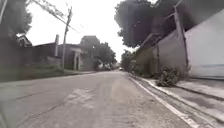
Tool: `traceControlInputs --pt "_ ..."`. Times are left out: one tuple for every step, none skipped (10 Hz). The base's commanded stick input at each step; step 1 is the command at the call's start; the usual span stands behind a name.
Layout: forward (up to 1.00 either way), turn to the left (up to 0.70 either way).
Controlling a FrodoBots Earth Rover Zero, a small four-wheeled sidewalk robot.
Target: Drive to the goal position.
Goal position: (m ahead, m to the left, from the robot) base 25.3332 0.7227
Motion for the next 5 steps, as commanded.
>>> traceControlInputs --pt "0.70 -0.35" --pt "0.70 -0.35" --pt "0.70 -0.35" --pt "0.70 -0.35" --pt "0.70 -0.35"
